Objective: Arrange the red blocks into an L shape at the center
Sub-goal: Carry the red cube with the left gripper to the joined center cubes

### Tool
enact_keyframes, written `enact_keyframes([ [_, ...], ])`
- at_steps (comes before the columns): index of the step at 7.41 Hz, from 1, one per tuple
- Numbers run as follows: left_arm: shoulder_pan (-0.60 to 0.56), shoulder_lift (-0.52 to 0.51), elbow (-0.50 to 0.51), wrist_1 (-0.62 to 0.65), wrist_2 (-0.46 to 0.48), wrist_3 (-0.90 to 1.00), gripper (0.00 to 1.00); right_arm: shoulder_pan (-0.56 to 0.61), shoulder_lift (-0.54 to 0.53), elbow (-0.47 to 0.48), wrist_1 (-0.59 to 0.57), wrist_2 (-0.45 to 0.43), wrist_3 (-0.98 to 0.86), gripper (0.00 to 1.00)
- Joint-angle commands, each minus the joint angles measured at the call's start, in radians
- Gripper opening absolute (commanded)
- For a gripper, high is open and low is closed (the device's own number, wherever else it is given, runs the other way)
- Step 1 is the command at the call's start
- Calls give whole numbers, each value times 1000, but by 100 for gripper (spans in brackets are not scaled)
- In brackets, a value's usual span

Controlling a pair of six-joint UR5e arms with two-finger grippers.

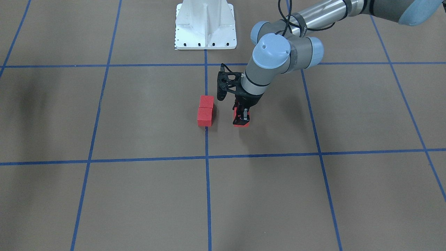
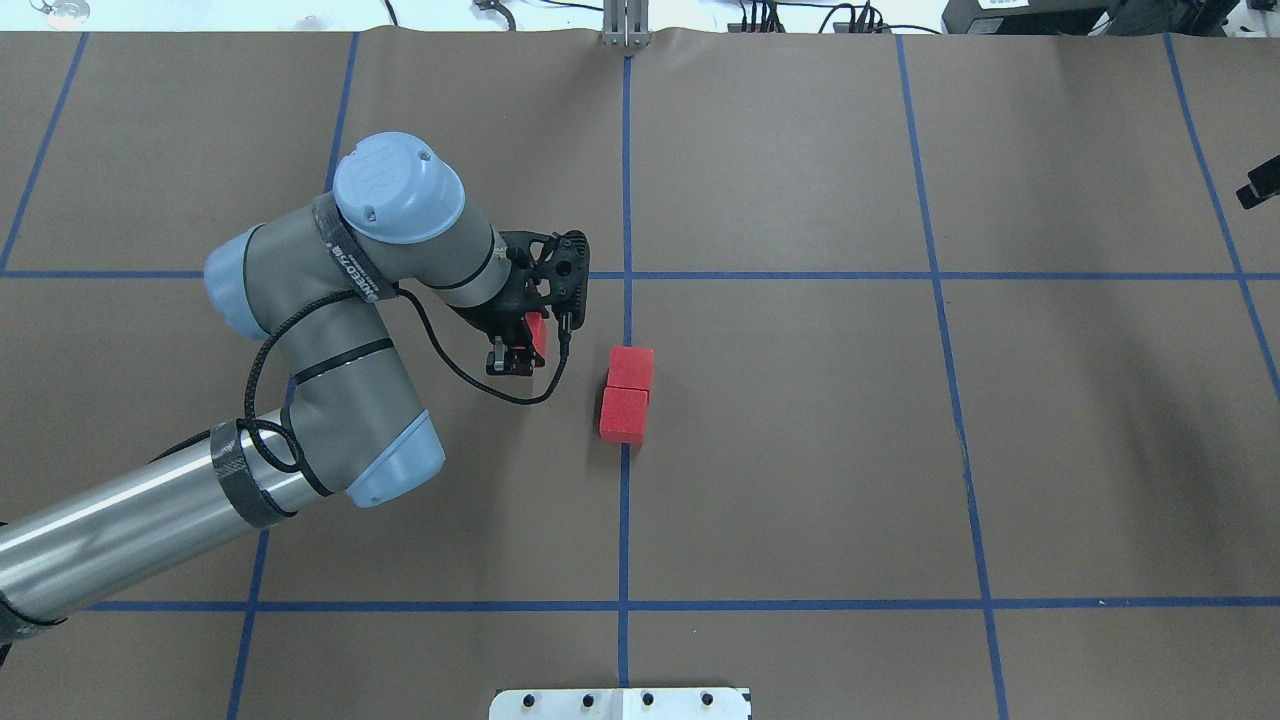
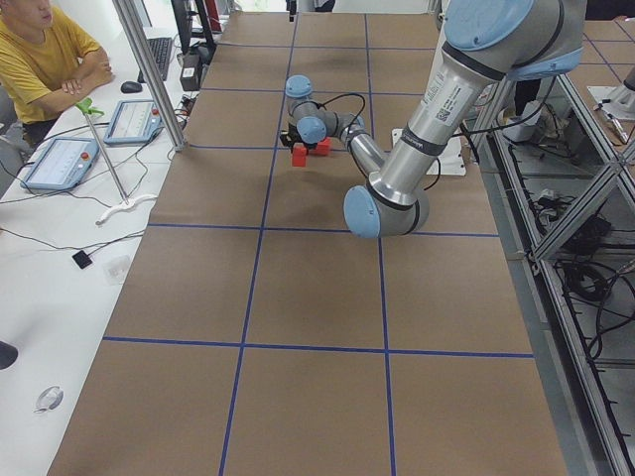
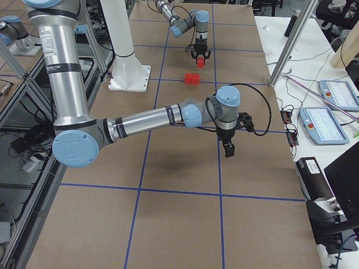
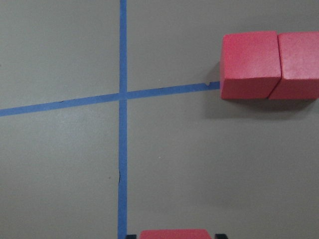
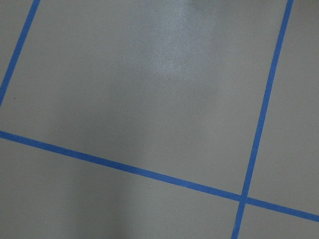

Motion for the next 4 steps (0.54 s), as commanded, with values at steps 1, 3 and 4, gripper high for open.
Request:
enact_keyframes([
  [1,27,-20,3,11,0,-14,24,0,0,0,0,0,0,100],
  [3,35,-22,6,11,0,-16,27,0,0,-1,5,-1,2,100],
  [4,40,-29,9,11,0,-14,30,0,0,-1,5,-1,2,100],
])
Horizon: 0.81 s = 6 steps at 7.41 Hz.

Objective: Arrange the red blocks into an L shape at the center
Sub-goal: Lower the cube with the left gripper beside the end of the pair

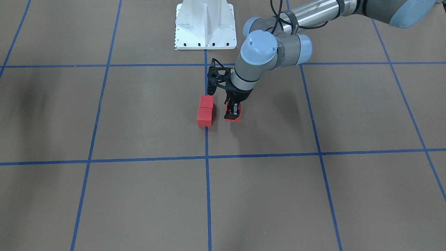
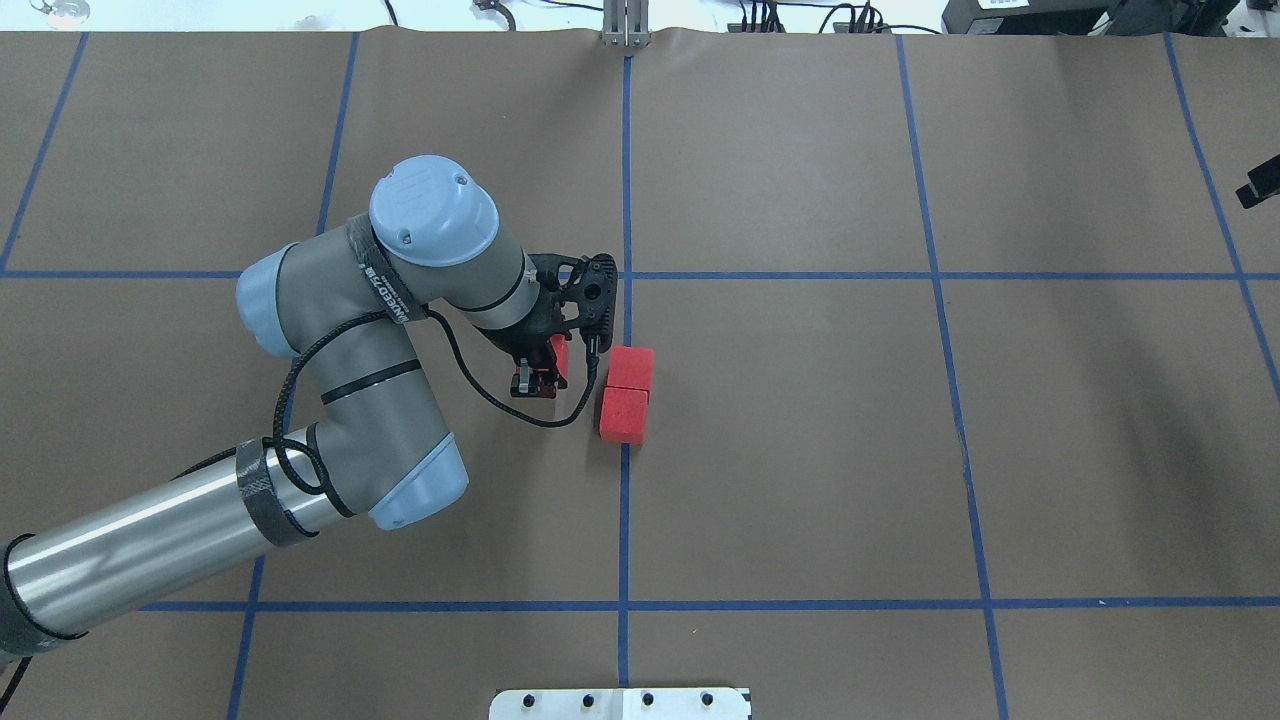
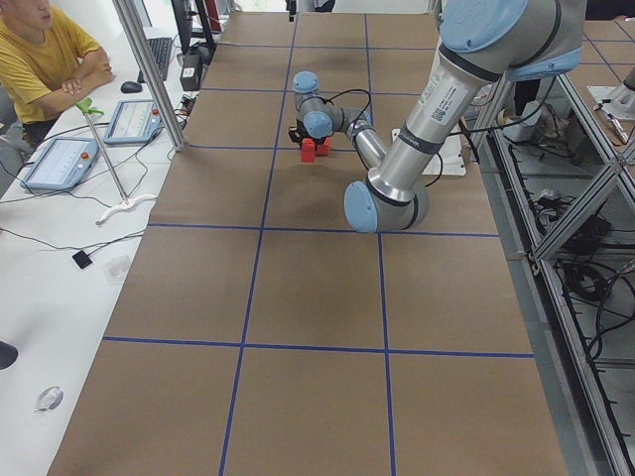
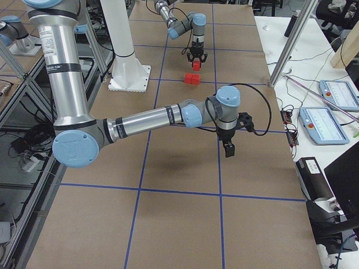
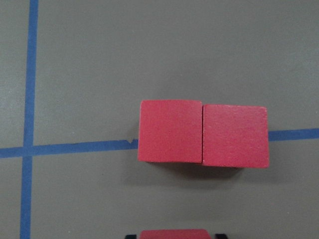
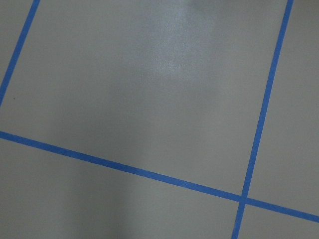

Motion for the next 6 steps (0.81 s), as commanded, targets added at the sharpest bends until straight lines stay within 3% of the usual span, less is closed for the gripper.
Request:
enact_keyframes([
  [1,7,-20,8,0,0,0,35,0,0,1,1,-1,0,100],
  [6,19,-85,82,0,1,2,41,0,0,-1,1,-1,2,100],
])
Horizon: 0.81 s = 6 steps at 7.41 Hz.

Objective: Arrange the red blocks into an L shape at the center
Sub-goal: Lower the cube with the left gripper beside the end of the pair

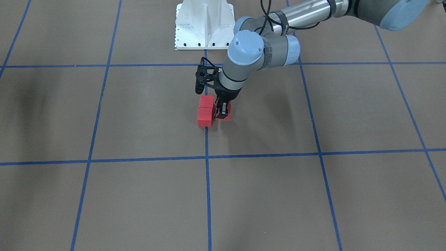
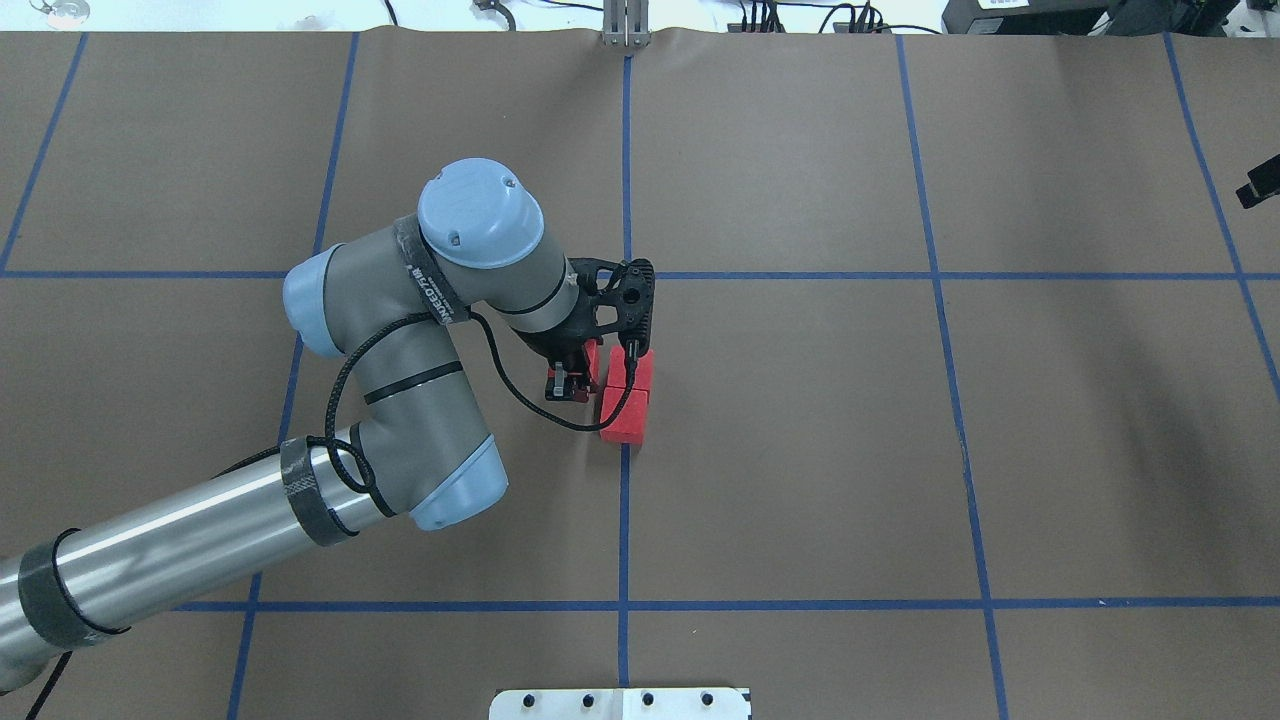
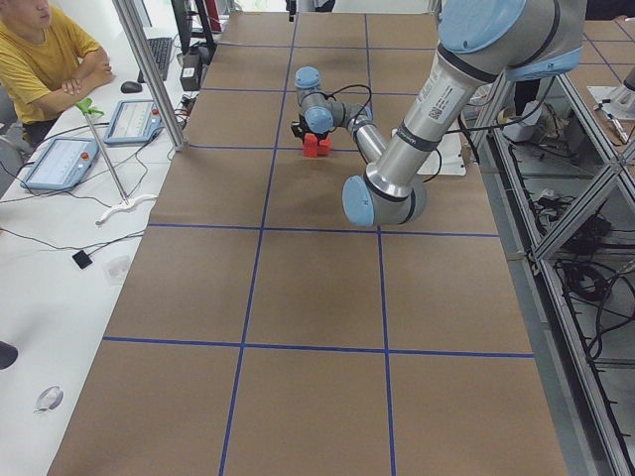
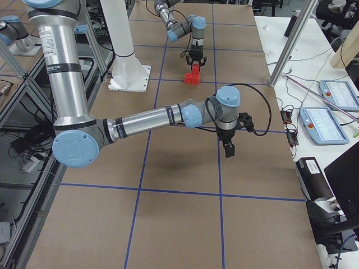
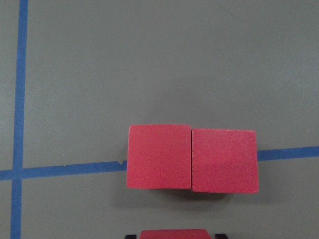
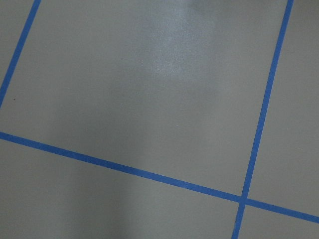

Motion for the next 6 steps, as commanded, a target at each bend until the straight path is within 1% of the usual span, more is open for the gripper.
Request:
enact_keyframes([
  [1,1,-15,19,0,0,0,42,0,0,-5,2,0,0,100],
  [2,1,-15,19,0,0,0,45,0,0,-6,6,0,0,100],
  [5,1,-16,21,-2,0,3,63,0,0,-12,9,0,0,100],
  [6,1,-16,21,-2,0,3,66,0,0,-12,9,0,0,100],
])
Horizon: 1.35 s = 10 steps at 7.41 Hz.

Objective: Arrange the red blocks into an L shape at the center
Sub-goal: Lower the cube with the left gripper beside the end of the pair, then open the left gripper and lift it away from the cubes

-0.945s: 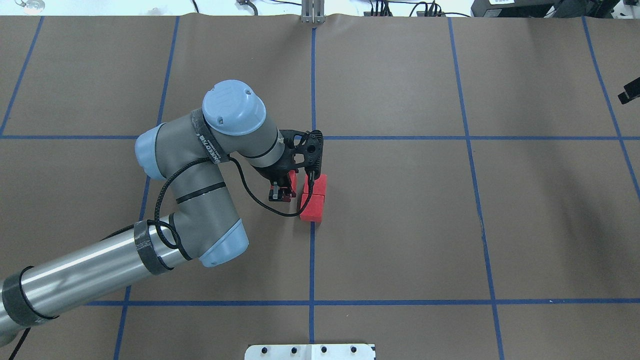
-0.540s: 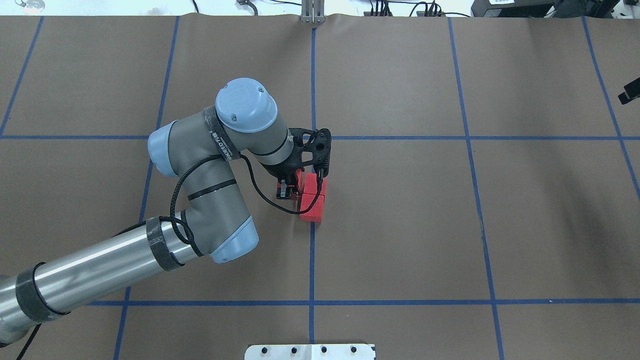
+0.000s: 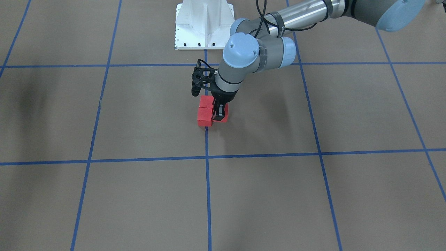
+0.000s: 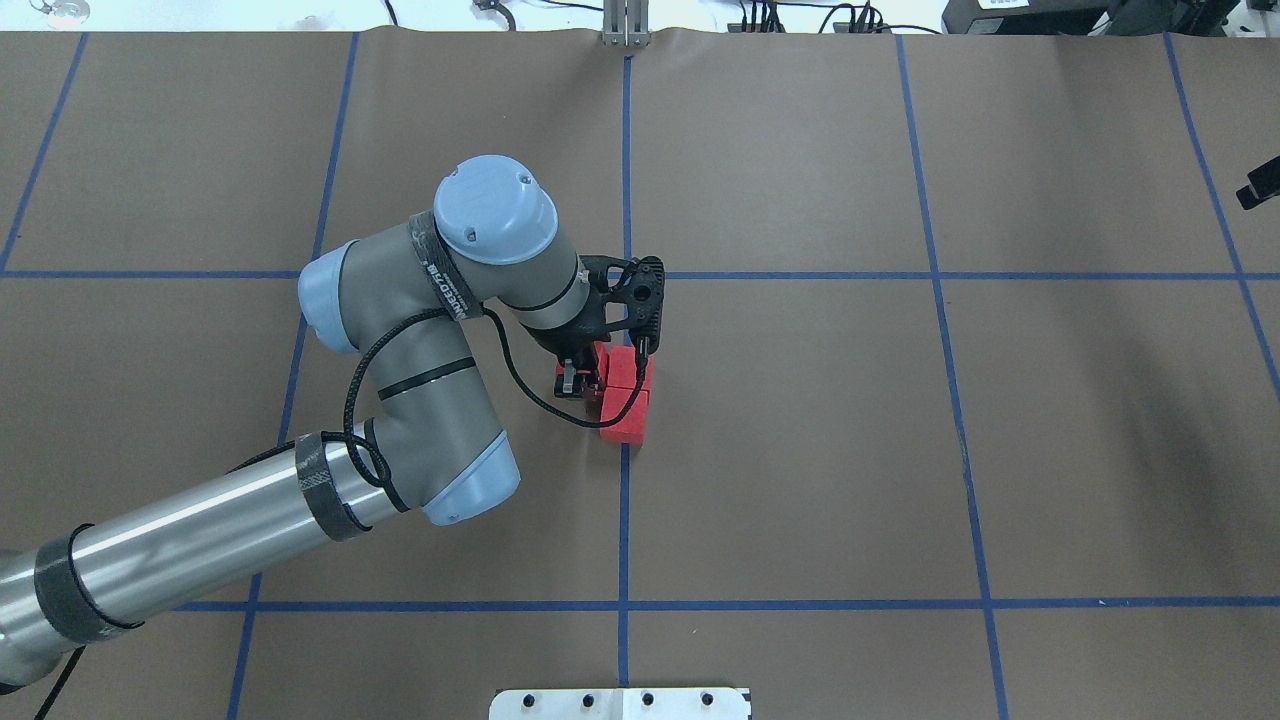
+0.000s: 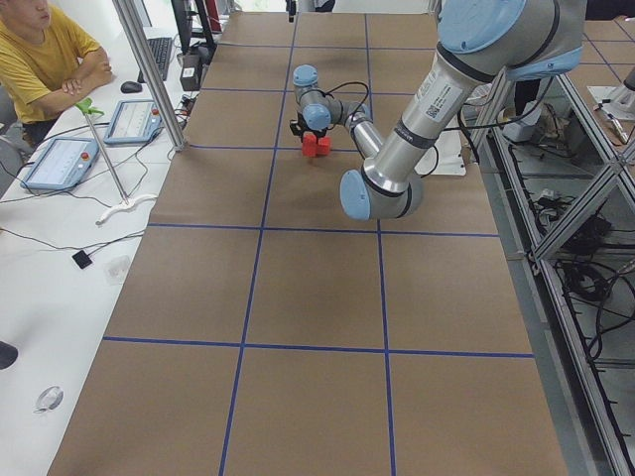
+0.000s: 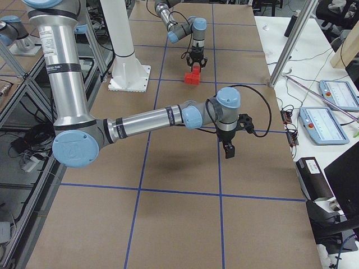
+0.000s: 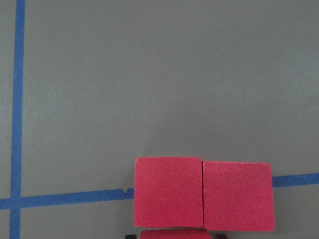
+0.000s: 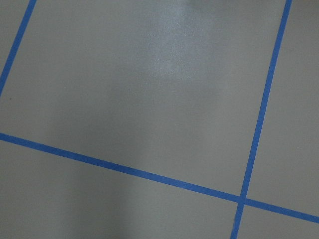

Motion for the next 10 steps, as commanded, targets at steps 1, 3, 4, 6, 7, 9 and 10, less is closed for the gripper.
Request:
enact_keyframes([
  [1,2,0,1,0,0,1,66,0,0,-1,0,0,0,100],
  [3,5,-2,1,0,0,-1,67,0,0,-1,0,0,0,100],
  [4,5,-2,-2,0,0,2,70,0,0,-1,0,0,0,100],
  [6,-6,0,-31,-2,2,4,88,0,0,-1,0,0,0,100],
  [7,-29,3,-57,-2,2,1,98,0,0,-1,0,0,0,100],
  [9,-143,15,-88,-3,0,-11,99,0,-2,-1,0,0,0,100],
  [10,-200,55,-104,-3,-3,-25,99,0,-3,-1,0,2,0,100],
])
